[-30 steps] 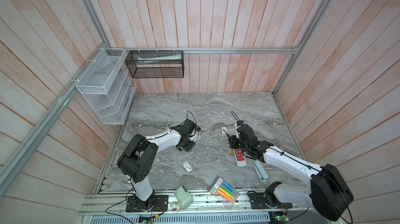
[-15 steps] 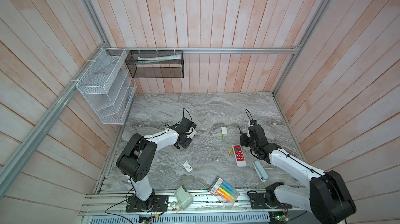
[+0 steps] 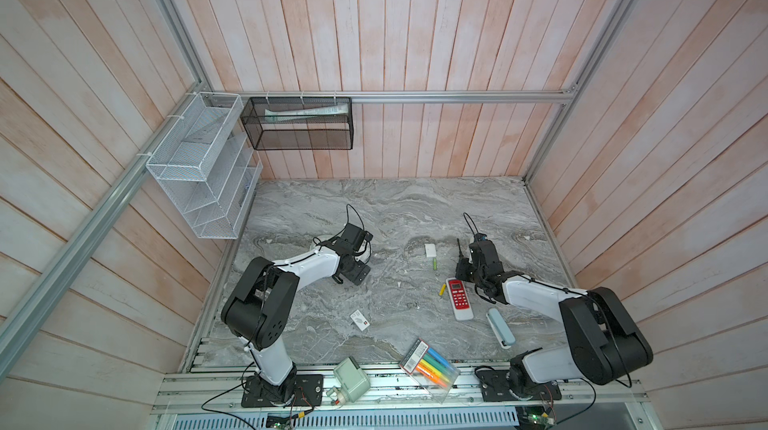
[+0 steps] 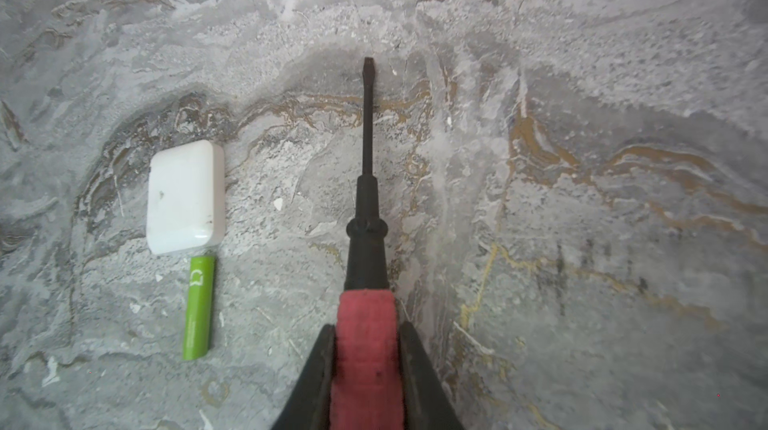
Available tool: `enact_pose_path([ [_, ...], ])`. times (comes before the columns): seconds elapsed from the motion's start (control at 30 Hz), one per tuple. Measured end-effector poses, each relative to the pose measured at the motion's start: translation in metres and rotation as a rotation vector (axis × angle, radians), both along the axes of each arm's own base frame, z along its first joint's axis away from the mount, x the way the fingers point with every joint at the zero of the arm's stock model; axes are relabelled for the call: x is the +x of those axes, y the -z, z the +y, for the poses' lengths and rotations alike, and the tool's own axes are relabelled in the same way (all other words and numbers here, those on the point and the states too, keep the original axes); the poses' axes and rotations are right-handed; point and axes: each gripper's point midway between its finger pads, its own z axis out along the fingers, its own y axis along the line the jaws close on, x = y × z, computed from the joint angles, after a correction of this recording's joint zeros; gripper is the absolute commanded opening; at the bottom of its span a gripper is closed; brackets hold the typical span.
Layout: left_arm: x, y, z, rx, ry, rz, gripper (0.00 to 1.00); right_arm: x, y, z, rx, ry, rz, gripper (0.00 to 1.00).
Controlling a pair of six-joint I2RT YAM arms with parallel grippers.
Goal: Unload the batteries from the remote control
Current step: 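Carry the screwdriver away from the remote with the right gripper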
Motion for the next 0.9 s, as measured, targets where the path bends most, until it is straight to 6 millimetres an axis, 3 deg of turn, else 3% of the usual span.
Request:
enact_pose_path([
  [0.33,-0.004,0.001,-0.005,-0.029,0.016,0.022,1.0,0.013,0.01,-0.003,0.001,0.019,0.013,0.0],
  [0.5,-0.01,-0.003,-0.009,-0.054,0.029,0.04,1.0,0.018,0.01,-0.004,0.002,0.026,0.009,0.08],
  [0.9,-0.009,-0.052,-0.032,-0.169,0.086,-0.055,1.0,0.024,0.011,-0.003,-0.006,0.023,0.014,0.26],
])
